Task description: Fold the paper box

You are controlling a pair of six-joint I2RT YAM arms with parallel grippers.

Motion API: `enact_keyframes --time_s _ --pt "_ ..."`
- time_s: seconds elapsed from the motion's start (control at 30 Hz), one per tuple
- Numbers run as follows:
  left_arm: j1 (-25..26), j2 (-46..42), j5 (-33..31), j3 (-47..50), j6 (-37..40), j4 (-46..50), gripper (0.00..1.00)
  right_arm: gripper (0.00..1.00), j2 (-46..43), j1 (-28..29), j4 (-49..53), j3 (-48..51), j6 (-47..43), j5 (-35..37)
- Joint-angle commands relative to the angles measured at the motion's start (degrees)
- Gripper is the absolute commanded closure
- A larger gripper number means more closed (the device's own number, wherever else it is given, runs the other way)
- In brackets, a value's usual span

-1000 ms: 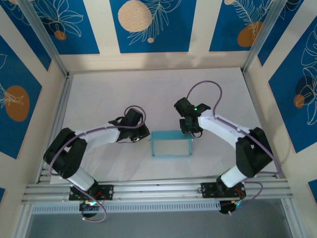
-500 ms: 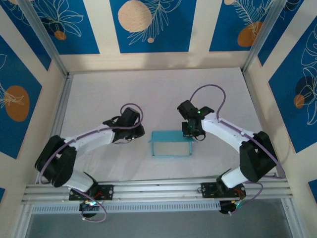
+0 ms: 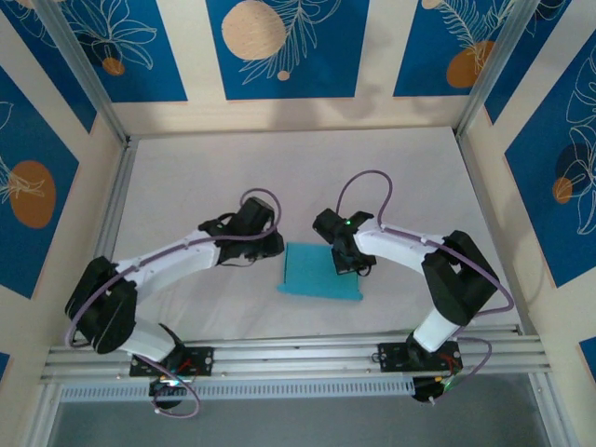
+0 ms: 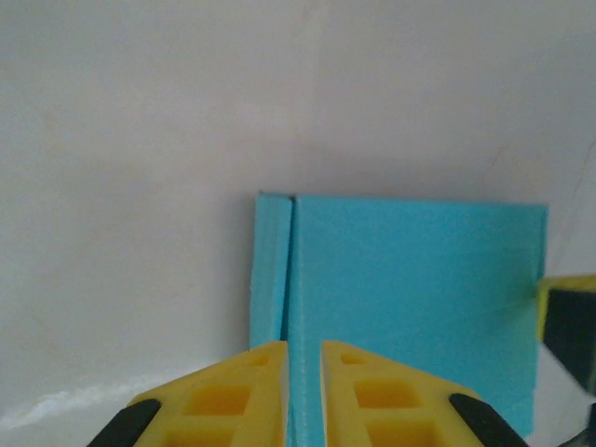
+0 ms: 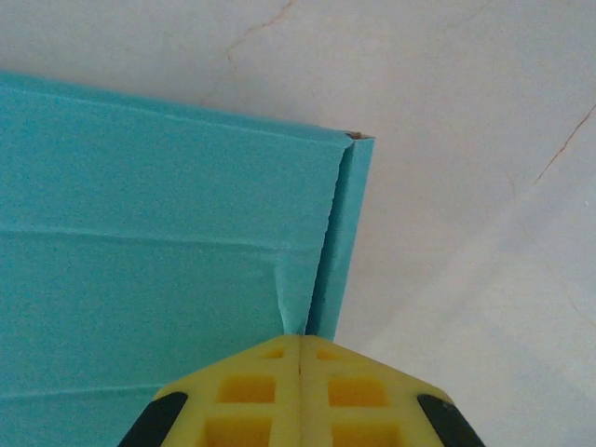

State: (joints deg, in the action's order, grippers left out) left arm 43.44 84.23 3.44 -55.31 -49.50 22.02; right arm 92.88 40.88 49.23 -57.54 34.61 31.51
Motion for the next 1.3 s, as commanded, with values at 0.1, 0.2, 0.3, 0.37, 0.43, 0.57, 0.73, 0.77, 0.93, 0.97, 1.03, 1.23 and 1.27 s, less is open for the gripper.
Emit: enact_keyframes --time_s 0.1,0.2,0.3,0.37,0.43,0.57,0.73,0.77,0.93,0.97,1.03,1.23,1.27 --pt "3.92 5.35 1.7 1.2 1.28 0.74 0.83 0.95 -0.74 -0.56 -0.6 -0.56 1.21 -1.82" --pt "4.35 7.8 1.35 0.52 2.33 0.54 0.82 0.95 -0.86 -0.72 -0.87 -0.64 1.07 -2.62" --pt "4.41 9.52 0.02 -0.07 3.97 1.24 0.82 0.95 -1.16 -1.22 -0.81 -0.91 1.21 -3.58" --pt "4.37 10.67 -1.13 -0.2 5.08 2.34 0.82 0.94 -1.73 -1.46 -0.94 -1.08 0.95 -4.21" --pt "4.38 11.55 -2.06 0.06 5.45 3.03 0.83 0.94 -2.33 -1.76 -1.31 -1.13 0.19 -5.15" --pt "4.4 12.54 -1.35 0.56 5.38 2.6 0.84 0.91 -2.82 -2.37 -0.36 -2.1 -0.42 -6.34" --pt "4.37 12.37 -1.6 0.3 5.65 3.02 0.84 0.72 -7.62 -5.03 2.98 -2.4 1.05 -8.97" --pt "4.37 12.37 -1.73 0.17 5.88 3.31 0.84 0.7 -8.65 -6.19 3.14 -1.79 1.39 -10.4" --pt "4.37 12.24 -2.04 0.07 6.32 4.07 0.84 0.63 -12.83 -14.15 -0.16 5.18 1.88 -23.33" --pt "4.44 12.24 -1.99 0.16 6.34 4.0 0.84 0.63 -13.34 -15.05 -1.36 6.53 1.85 -25.35" --pt "4.38 12.27 -1.86 0.12 6.34 4.02 0.84 0.62 -14.01 -17.08 -4.26 9.11 1.58 -29.61" --pt "4.42 12.91 -1.66 -0.45 6.69 4.48 0.84 0.67 -11.87 -19.35 -9.21 11.4 0.07 -36.57" --pt "4.38 13.02 -1.69 -0.45 6.78 4.54 0.84 0.69 -11.32 -19.18 -9.37 11.34 -0.1 -36.69"
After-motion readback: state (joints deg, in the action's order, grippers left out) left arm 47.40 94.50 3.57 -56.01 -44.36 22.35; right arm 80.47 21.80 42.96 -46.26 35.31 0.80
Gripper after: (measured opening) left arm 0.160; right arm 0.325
